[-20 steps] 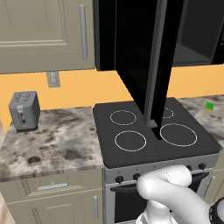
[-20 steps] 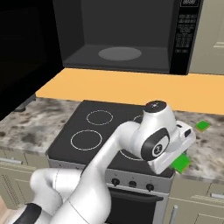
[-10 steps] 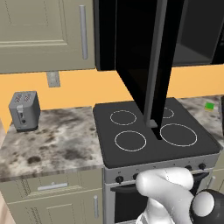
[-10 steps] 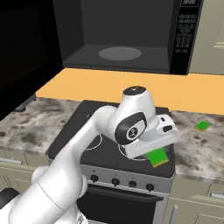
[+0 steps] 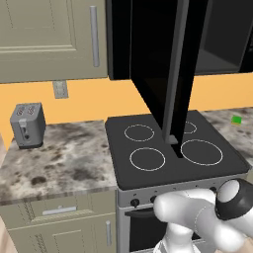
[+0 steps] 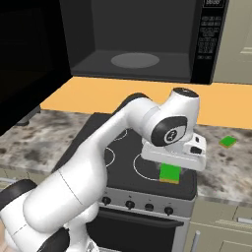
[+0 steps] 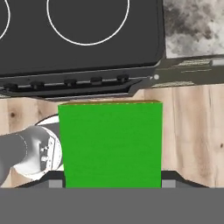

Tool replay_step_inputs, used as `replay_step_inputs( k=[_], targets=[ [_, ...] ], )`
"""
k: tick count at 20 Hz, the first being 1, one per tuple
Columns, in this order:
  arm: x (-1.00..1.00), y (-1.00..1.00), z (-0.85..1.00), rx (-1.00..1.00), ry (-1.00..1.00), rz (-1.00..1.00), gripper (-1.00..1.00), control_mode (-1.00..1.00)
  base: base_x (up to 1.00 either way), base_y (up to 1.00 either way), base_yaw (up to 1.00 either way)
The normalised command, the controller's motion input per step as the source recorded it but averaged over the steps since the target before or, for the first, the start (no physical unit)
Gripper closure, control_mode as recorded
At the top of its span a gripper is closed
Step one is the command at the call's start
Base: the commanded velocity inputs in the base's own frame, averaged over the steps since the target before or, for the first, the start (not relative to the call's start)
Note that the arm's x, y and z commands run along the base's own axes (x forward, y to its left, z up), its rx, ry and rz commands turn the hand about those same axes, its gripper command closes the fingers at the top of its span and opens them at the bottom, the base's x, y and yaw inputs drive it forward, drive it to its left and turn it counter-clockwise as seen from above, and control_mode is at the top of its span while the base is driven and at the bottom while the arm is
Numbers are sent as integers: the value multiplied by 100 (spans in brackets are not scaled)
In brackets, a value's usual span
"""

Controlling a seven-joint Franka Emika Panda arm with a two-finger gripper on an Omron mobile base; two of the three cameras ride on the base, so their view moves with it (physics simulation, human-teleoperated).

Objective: Place the sponge inside the microwave to prepare for sanitizing.

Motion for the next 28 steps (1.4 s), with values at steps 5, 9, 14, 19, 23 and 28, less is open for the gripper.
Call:
replay_step_inputs(
  k=[5,9,14,19,23,28],
  targets=[
    [2,48,2,-2,-12,-1,100,-100,0,0,0],
    [0,84,21,-8,-33,0,100,-100,0,0,0],
    [0,73,35,-23,-45,0,100,-100,0,0,0],
    [0,44,67,-27,-40,0,100,-100,0,0,0],
    [5,18,95,-6,-24,9,100,-100,0,0,0],
    [0,31,74,1,-4,4,100,-100,0,0,0]
  ],
)
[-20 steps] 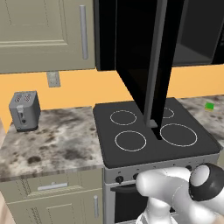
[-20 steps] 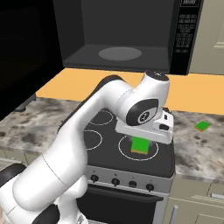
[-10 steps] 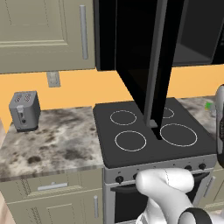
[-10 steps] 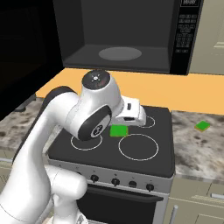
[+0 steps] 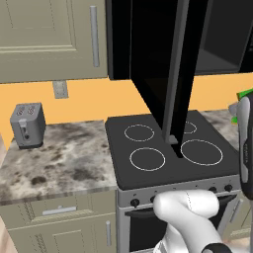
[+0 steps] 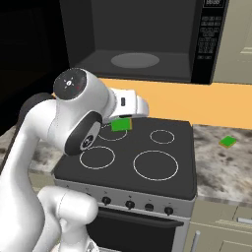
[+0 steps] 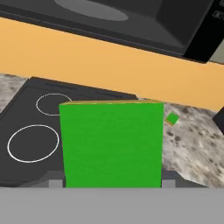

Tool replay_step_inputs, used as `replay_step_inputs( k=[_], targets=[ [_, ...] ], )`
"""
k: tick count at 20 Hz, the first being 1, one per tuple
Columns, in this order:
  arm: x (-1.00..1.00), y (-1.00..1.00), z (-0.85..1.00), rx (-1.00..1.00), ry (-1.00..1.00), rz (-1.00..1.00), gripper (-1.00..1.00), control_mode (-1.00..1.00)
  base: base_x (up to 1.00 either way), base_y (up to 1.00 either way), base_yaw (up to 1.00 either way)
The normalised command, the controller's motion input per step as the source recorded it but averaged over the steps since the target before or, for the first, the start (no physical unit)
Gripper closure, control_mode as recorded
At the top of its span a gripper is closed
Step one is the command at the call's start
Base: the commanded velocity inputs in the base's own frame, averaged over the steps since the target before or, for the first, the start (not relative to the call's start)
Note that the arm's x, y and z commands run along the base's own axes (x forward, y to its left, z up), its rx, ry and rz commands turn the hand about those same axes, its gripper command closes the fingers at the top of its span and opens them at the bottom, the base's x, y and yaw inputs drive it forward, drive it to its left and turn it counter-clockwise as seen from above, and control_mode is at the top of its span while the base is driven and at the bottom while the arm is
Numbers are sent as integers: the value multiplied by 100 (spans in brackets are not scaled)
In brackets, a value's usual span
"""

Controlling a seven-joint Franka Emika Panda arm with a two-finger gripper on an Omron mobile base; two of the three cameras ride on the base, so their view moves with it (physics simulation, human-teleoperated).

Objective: Place the sponge inside the microwave to prepare for sanitizing.

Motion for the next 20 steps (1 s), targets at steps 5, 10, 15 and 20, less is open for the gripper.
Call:
replay_step_inputs(
  k=[5,10,15,20],
  targets=[
    [0,21,57,1,-1,0,100,-100,0,0,0],
    [0,15,64,0,-2,0,100,-100,0,0,0],
    [42,15,9,10,0,0,100,-100,0,0,0],
    [41,23,29,9,-1,0,100,-100,0,0,0]
  ],
)
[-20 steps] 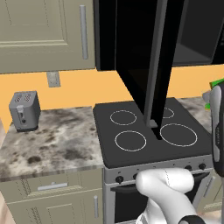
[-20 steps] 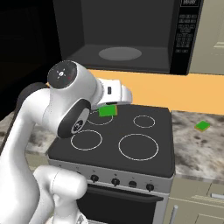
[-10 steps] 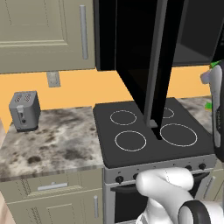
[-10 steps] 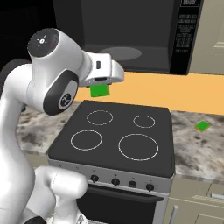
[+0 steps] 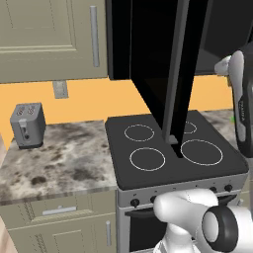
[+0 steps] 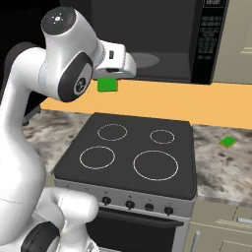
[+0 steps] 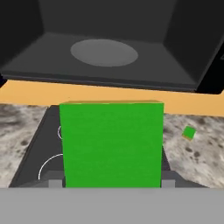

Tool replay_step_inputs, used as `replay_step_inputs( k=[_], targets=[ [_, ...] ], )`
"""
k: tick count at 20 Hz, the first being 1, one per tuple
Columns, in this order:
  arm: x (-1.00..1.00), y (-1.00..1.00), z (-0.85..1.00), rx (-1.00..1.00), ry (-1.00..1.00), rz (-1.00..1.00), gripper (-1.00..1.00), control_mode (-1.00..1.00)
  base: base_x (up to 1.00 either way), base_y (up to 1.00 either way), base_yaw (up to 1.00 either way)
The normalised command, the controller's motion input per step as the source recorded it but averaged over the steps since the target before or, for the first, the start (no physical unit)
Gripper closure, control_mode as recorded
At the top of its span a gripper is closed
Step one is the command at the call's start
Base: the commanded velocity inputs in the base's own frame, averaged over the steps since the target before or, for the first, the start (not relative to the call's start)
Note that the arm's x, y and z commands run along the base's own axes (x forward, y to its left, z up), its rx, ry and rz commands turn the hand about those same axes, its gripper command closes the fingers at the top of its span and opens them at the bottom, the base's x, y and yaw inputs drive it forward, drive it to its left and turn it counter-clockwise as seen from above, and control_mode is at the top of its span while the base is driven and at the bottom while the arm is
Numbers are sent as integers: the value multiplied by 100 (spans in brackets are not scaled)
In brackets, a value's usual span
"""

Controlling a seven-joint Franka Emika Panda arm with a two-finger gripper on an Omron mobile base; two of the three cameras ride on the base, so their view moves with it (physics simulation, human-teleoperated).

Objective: Place the sponge inside the microwave to prepare for sanitizing.

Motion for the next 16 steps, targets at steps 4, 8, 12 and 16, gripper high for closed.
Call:
replay_step_inputs(
  k=[4,8,12,16],
  targets=[
    [32,14,50,0,-8,0,100,-100,0,0,0],
    [48,11,12,0,-4,0,100,-100,0,0,0],
    [66,1,-1,0,0,0,100,-100,0,0,0],
    [55,4,0,0,0,0,100,-100,0,0,0]
  ],
)
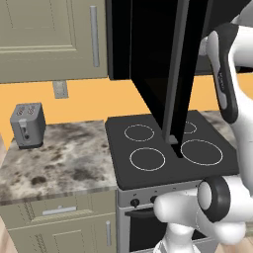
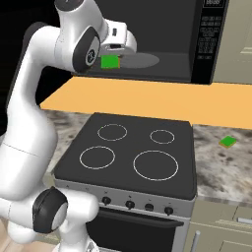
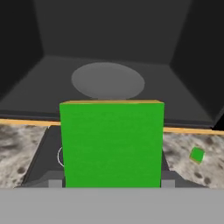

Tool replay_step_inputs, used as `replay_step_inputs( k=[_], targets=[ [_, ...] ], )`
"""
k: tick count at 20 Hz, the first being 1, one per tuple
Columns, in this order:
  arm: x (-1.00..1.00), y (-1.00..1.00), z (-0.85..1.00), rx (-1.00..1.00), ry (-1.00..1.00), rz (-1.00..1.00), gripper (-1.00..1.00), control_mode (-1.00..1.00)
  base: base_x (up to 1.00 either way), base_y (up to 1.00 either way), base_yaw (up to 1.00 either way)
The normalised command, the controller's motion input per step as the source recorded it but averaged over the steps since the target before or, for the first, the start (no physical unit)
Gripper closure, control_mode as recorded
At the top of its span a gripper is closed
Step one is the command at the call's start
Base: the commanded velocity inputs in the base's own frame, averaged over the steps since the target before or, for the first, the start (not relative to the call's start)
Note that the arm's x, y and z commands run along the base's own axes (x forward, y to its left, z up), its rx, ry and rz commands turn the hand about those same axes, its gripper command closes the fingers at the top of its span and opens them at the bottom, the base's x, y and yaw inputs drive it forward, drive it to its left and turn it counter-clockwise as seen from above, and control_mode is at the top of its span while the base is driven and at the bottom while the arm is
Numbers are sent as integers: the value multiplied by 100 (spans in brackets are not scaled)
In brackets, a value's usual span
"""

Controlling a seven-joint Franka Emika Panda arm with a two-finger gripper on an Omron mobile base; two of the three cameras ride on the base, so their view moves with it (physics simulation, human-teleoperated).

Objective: Place the sponge inside the microwave to prepare for sanitizing.

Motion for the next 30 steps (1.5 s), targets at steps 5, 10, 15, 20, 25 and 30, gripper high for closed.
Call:
replay_step_inputs(
  k=[5,10,15,20,25,30],
  targets=[
    [66,2,-3,0,0,1,100,-100,0,0,0],
    [78,0,-17,0,0,3,100,-100,0,0,0],
    [85,0,-17,0,0,0,100,-100,0,0,0],
    [72,0,-12,0,0,0,100,-100,0,0,0],
    [61,0,-12,0,0,0,100,-100,0,0,0],
    [32,-6,-20,-5,0,-1,100,-100,0,0,0]
  ],
)
